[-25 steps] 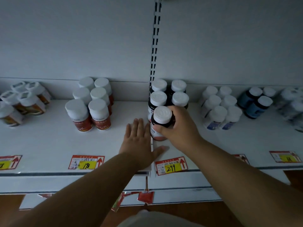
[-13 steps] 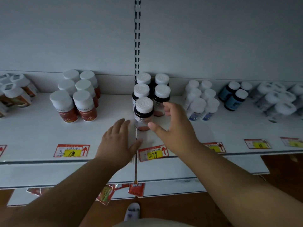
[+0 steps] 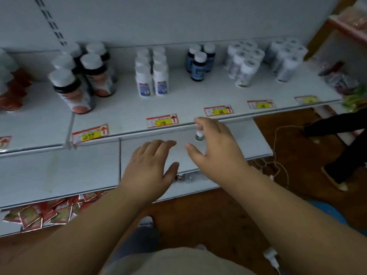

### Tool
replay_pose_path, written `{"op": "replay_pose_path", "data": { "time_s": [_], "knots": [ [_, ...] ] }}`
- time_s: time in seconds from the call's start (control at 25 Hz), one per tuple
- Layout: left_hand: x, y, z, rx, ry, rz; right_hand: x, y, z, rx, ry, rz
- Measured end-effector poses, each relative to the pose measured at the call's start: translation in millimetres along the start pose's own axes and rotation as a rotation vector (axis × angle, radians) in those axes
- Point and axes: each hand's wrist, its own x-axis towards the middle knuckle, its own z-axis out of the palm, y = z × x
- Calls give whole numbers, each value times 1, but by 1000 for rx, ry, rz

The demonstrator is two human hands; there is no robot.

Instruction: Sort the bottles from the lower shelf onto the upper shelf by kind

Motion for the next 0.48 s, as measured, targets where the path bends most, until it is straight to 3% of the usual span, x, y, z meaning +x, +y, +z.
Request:
{"op": "replay_pose_path", "data": {
  "time_s": [0.28,0.48],
  "knots": [
    [56,48,83,-50,-296,120,-18,99,12,-24,-33,232],
    [122,43,175,-25,-358,93,6,194,66,59,-30,363]
  ]
}}
